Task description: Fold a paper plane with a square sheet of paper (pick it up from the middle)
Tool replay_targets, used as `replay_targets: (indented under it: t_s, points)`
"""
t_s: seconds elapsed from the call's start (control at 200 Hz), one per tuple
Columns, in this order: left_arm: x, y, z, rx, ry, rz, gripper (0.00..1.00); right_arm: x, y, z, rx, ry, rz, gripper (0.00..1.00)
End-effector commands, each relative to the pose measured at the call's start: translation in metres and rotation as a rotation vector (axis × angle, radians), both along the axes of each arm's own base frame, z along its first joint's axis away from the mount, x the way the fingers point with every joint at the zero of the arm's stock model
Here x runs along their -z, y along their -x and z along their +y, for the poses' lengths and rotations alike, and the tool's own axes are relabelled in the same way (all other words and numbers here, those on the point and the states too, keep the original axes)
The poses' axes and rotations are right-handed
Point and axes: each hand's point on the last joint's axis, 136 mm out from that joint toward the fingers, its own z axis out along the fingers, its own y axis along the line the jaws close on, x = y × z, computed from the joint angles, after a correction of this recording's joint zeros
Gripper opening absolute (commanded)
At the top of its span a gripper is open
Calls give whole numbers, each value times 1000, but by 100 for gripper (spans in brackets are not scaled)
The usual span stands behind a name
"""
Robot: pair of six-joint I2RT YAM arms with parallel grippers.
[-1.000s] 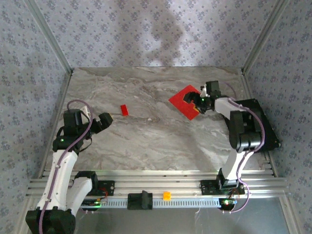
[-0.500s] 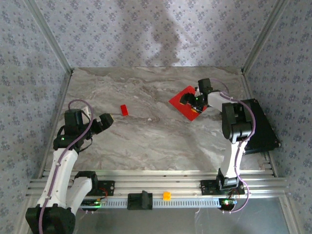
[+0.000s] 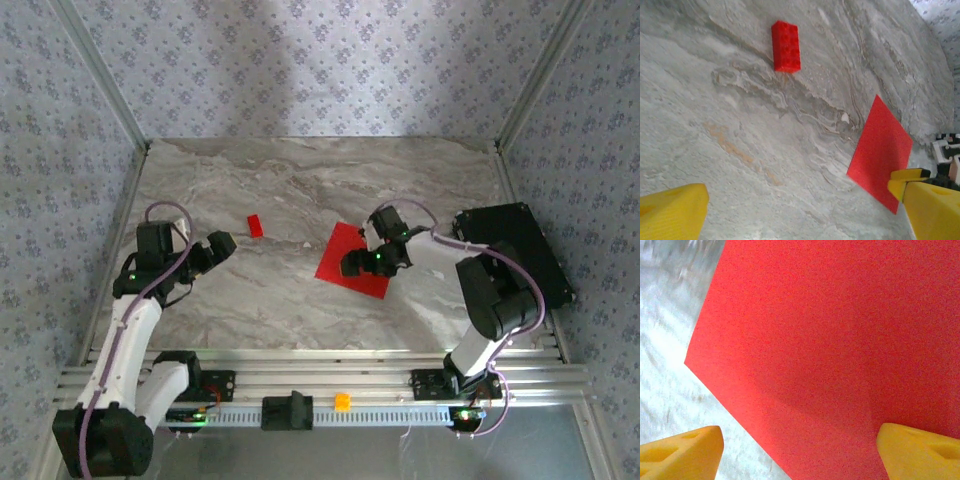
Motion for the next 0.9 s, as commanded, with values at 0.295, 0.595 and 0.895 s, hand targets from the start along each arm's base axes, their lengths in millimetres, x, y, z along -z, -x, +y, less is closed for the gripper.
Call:
replay_targets:
  t_s: [0.295, 0.595, 0.895]
  points:
    - [-19, -4, -25, 50, 114, -34, 100, -21, -17, -28, 312, -103, 45, 87]
    - [-12, -7, -46, 102, 110, -14, 100, 0, -24, -21, 316, -103, 101, 84]
    - [-4, -3, -62, 147, 59, -7, 100, 23, 11, 7, 76, -1, 134, 84]
